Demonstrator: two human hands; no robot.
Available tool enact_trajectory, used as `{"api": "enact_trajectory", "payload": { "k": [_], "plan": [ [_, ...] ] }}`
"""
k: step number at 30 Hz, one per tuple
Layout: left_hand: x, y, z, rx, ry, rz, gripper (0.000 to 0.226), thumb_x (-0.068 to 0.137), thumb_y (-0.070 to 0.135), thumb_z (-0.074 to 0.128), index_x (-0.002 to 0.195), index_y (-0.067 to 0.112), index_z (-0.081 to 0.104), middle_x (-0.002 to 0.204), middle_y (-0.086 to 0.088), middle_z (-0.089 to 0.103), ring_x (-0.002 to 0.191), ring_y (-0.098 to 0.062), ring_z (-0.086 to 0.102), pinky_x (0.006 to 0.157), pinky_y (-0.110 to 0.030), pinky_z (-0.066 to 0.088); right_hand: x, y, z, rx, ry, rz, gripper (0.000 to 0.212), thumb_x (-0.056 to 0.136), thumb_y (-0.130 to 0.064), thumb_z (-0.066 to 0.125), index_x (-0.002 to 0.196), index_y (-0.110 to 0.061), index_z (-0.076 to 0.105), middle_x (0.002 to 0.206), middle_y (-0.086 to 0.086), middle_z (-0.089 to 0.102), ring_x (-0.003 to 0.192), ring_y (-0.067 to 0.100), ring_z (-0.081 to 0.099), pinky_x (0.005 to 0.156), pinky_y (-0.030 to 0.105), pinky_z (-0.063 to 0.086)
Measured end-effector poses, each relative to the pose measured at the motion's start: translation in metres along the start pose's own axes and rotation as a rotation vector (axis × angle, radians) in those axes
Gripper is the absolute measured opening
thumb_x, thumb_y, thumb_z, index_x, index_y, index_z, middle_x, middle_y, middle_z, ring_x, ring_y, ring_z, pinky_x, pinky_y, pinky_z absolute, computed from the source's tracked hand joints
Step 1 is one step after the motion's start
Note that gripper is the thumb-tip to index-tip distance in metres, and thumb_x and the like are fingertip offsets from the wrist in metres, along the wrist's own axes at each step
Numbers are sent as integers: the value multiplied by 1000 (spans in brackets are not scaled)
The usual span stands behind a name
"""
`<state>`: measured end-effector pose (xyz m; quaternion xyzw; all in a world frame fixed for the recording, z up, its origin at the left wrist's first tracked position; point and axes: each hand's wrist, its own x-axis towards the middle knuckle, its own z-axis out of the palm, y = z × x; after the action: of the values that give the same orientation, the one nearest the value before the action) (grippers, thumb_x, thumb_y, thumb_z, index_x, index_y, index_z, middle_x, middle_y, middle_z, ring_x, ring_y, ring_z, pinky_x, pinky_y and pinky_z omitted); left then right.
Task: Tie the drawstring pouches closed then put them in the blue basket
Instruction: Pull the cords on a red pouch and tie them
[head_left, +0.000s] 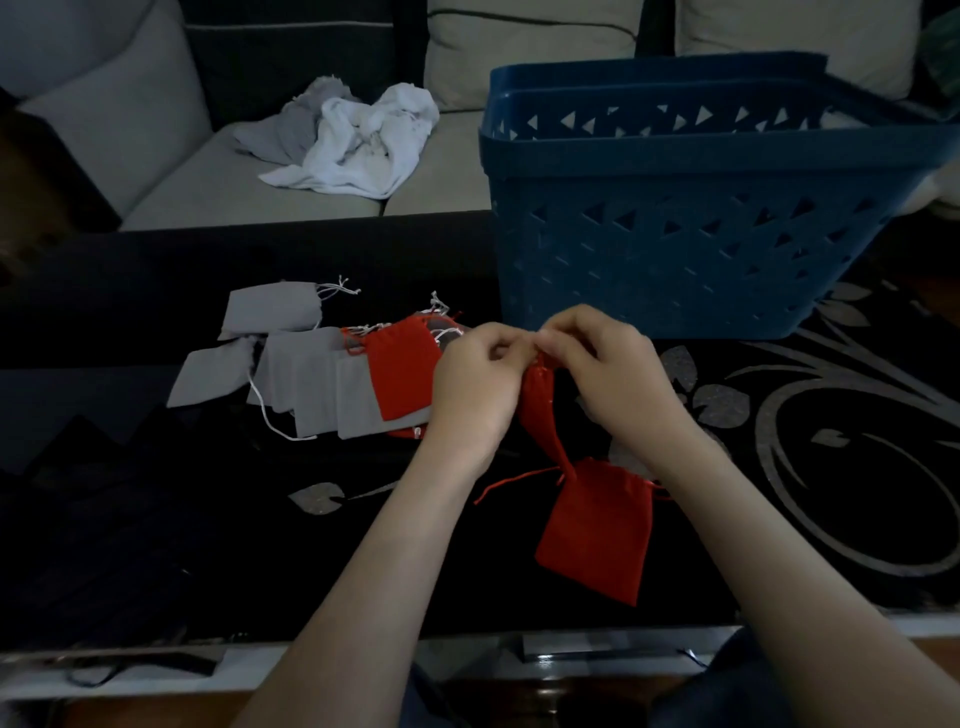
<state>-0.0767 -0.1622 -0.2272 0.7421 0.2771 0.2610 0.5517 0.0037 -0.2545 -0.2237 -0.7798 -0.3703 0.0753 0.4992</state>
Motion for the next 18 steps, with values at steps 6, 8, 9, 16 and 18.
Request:
{"api": "enact_trajectory", "payload": {
  "k": [6,8,9,16,18],
  "plan": [
    [0,-1,4,12,66,44,12,90,21,61,90,16,72,81,2,71,81,-14,67,81,-41,55,-2,-5,-2,323,-114,197,20,89,-9,62,73,-20,66,58,-10,66,55,-6,59,54,7,42],
    [-1,-3,7,-1,78,43,11,90,22,62,87,17,72,79,3,71,80,-14,67,80,-41,55,-4,-7,-4,390,-123,231,20,88,-4,62,73,-15,67,55,-9,66,54,-4,61,54,7,44],
    [-2,-3,8,-8,82,37,11,90,22,63,87,18,72,79,3,71,80,-15,67,80,-41,55,-4,-7,-5,393,-116,242,19,87,-4,63,73,-15,67,57,-7,67,55,-2,63,55,8,45],
    [0,4,11,-456,2,-162,16,90,9,61,79,13,72,71,1,71,68,-9,66,66,-25,51,-2,-6,-3,-25,112,99,11,86,-17,67,76,-13,70,68,-7,65,61,-4,57,58,7,41],
    [1,6,11,-519,-24,-180,13,91,9,60,85,10,71,73,-1,70,67,-7,65,65,-21,50,-4,-7,-2,-75,152,31,11,87,-18,65,79,-11,69,66,-11,60,60,-7,53,59,5,38]
  ]
}}
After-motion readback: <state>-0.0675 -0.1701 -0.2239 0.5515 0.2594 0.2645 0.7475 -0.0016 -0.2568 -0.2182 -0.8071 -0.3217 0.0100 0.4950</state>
